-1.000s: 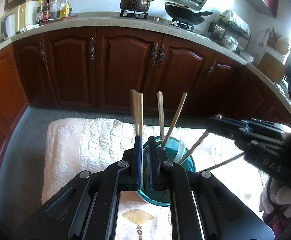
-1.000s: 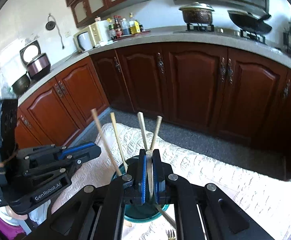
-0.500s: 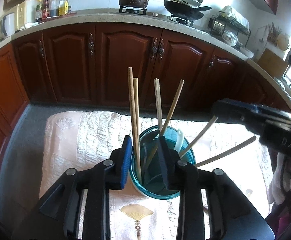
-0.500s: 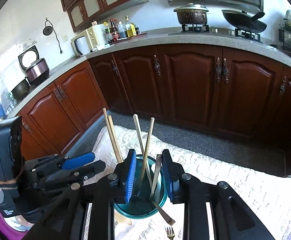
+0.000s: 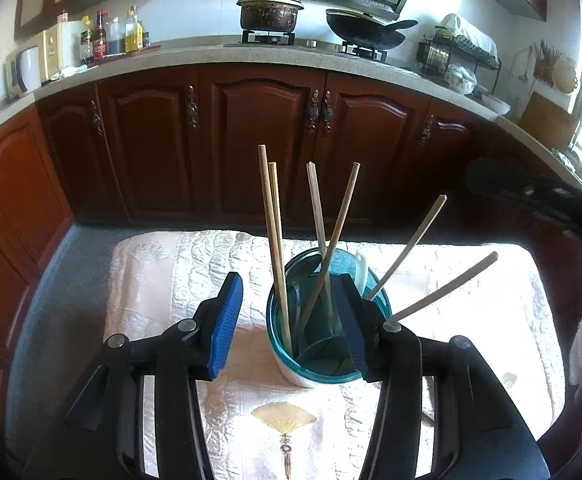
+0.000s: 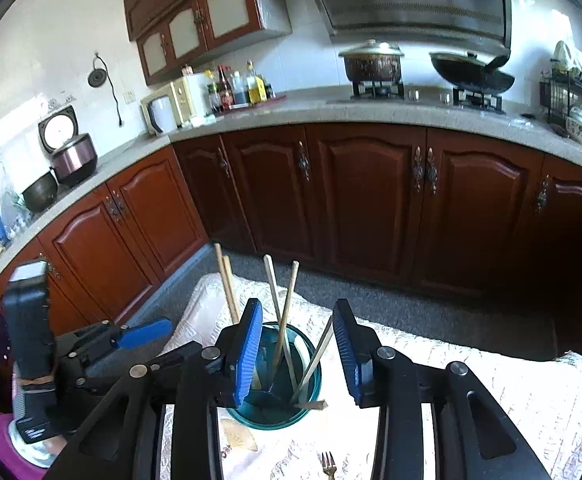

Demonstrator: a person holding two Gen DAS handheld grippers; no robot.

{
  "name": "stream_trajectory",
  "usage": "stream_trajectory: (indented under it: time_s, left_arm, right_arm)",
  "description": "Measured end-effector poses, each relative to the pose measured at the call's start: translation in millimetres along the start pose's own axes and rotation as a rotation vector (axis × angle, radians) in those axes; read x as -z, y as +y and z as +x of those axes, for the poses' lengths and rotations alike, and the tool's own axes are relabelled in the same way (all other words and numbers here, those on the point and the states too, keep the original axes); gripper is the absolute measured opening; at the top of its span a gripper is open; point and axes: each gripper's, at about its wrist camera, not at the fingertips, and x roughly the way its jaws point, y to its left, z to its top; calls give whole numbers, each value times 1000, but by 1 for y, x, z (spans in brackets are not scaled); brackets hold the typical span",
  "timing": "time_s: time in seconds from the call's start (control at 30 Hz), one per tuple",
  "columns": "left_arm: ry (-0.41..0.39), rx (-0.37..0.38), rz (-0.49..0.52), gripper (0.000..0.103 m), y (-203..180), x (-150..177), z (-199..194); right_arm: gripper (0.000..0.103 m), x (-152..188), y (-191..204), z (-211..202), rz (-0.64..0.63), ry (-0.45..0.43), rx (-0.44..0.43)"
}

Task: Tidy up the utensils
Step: 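Open both tools to release the chopsticks into the holder, then grasp the gold fork with the left tool while the right grasps the wooden-handled fork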

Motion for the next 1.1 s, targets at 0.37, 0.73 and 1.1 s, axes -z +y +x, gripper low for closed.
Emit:
stream_trajectory:
  time_s: [0.37, 0.73, 1.1]
  left_arm:
    - [18, 45, -15, 56, -5, 20, -13]
    - [123, 103, -58, 58, -10, 68, 0]
    - [218, 110, -71, 58, -9, 102, 20]
  right_arm:
    - [40, 60, -28, -66, 55, -28, -24]
    - [34, 198, -50, 49, 101, 403, -47]
    - [7, 235, -48, 99, 139, 517, -50]
